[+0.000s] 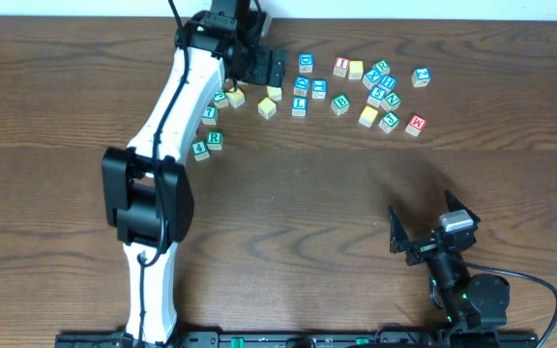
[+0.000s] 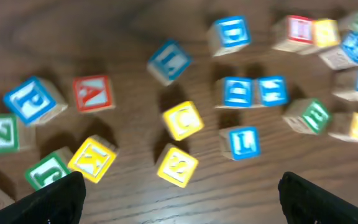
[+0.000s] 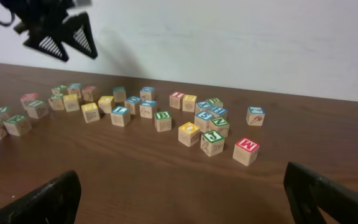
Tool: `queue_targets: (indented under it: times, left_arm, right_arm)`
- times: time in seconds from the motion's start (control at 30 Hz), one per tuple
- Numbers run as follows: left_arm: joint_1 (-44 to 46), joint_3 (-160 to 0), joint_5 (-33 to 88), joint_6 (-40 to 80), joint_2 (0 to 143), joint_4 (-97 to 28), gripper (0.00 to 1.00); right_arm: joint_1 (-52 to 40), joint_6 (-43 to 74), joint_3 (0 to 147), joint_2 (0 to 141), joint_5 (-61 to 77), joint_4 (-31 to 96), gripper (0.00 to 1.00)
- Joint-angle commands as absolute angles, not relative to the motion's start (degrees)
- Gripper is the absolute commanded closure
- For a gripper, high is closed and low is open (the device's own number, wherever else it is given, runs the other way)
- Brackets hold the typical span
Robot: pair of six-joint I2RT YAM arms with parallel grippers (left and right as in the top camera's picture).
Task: Spell out CORL
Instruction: 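Reach the left gripper forward over the yellow C block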
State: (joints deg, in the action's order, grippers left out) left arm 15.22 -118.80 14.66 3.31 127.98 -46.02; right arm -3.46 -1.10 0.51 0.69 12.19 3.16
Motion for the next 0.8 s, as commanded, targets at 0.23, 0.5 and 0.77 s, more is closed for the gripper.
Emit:
queue_targets:
  times: [0.23,0.5,0.77]
  left_arm:
    - [14.04,-119.94,10.55,10.96,127.72,-47.68,0.02]
    - [17.23,-119.92,6.94,13.67,128.09,-43.75,0.06]
    - [21.69,-119.92,-4.89,13.61,128.44,-42.26,0.06]
  right_arm:
    - [-3.42,-0.69,0.32,0.32,12.40,3.22,0.01]
    - [-3.42,-0.69,0.32,0.32,12.40,3.22,0.01]
    - [-3.42,-0.69,0.32,0.32,12.40,3.22,0.01]
